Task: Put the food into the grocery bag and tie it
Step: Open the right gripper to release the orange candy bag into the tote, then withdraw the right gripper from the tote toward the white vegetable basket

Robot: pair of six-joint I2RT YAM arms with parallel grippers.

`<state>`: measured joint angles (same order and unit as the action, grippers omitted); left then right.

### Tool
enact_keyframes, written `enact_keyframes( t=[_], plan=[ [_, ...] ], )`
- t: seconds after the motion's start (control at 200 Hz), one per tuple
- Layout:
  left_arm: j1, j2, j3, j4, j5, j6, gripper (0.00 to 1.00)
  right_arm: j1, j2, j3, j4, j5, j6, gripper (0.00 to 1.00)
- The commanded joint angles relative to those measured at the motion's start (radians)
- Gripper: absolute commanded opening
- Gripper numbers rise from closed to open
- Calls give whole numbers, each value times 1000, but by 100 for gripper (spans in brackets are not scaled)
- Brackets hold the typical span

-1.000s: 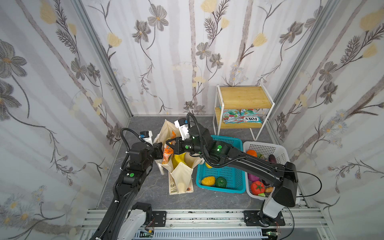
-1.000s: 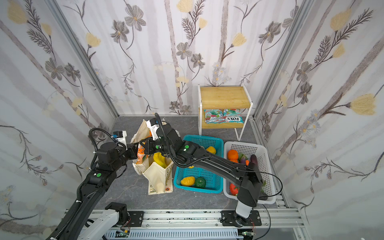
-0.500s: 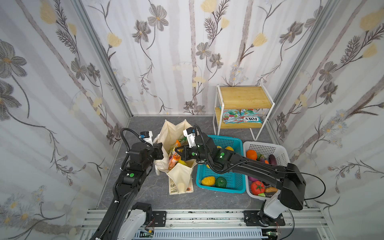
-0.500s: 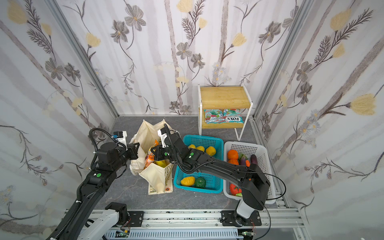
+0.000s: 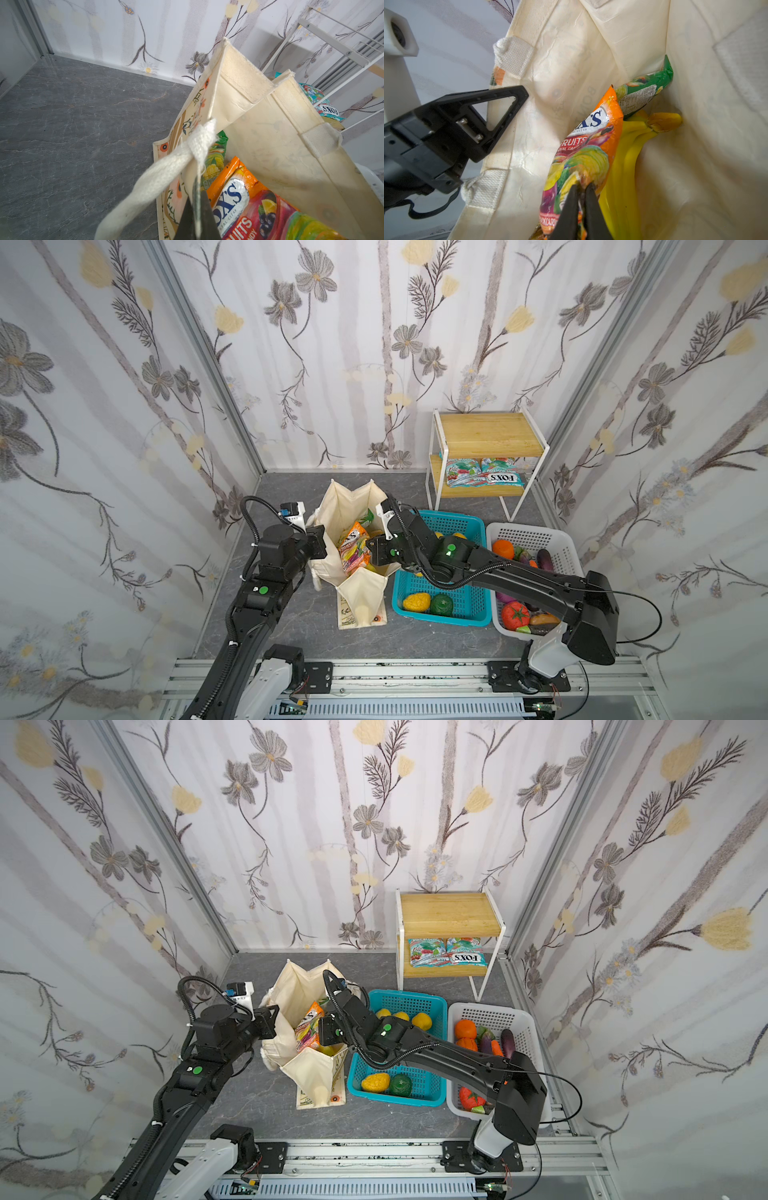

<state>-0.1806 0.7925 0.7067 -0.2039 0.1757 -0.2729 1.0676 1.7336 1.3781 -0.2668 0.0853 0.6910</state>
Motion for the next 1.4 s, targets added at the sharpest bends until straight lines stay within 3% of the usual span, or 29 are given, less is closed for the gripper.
enact_keyframes(
  t=[0.0, 0.2, 0.225, 0.26, 0.355, 0.525, 0.615, 0.705, 0.745, 0.829, 0.914, 1.144, 1.394],
  plan=[
    [0, 1, 2, 28, -5, 0, 0, 4, -37, 7, -27, 38, -36, 33],
    [0, 0, 2, 28, -13, 0, 0, -1, -168, -45, 41, 141, -55, 65],
    [0, 0, 2, 27, -13, -2, 0, -2, -190, -59, 54, 161, -55, 84],
    [0, -1, 1, 28, -14, -1, 0, -7, -219, -82, 76, 184, -59, 99],
    [0, -1, 0, 27, -19, 0, 0, -44, -283, -160, 152, 176, -56, 100],
    [0, -6, 0, 28, -25, 0, 0, -188, -281, -246, 213, -49, 3, 100],
    [1, -6, 0, 28, -31, 1, 0, -201, -248, -275, 272, -122, 29, 89],
    [1, -2, 2, 29, -33, 0, 0, -199, -198, -274, 311, -183, 43, 72],
    [1, 1, 3, 29, -35, -1, 0, -199, -173, -263, 310, -188, 43, 58],
    [0, 8, 22, 28, -34, -26, 0, -198, -146, -205, 275, -188, 12, 18],
    [0, 6, 70, 26, -16, -86, 0, -181, -109, -133, 217, -141, -23, 0],
    [0, 66, 287, -7, 58, -220, 0, -157, -162, -8, 129, -49, -64, 0],
    [0, 109, 413, -154, -100, -169, 0, -158, -231, -40, 117, -24, -62, 0]
  ],
)
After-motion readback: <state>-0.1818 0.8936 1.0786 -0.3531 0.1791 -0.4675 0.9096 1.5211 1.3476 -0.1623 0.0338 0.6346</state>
